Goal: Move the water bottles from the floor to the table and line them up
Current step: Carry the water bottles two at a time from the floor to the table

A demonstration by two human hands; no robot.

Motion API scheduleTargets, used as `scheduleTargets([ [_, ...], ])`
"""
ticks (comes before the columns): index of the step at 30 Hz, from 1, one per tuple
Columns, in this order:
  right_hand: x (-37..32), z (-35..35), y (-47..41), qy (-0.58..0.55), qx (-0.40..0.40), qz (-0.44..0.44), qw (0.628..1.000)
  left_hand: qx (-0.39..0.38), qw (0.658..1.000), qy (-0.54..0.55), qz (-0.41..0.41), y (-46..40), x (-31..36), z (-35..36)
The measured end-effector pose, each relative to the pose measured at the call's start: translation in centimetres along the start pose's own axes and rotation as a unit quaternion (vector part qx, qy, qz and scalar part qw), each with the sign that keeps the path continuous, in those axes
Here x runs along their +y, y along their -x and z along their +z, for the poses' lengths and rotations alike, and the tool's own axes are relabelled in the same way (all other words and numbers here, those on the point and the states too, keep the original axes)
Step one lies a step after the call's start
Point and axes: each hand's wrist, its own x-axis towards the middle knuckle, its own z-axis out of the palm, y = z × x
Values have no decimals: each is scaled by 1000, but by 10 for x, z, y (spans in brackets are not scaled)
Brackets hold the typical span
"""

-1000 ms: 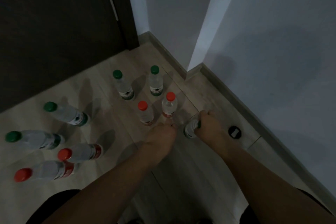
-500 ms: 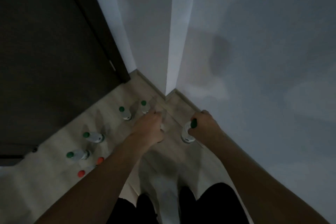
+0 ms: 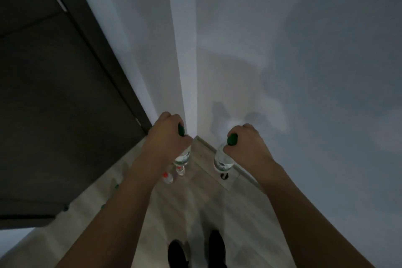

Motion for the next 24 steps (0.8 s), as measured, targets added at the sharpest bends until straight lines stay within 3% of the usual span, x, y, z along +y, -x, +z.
scheduleTargets([
  [6,4,-22,25,-20,34,46,998,3,999,23,44,3,29,-13],
  [12,10,-29,60,-35,99,121,987,-45,989,24,138,2,49,-7],
  [24,69,-62,202,-57,254,292,920,-181,935,27,304,50,156,46],
])
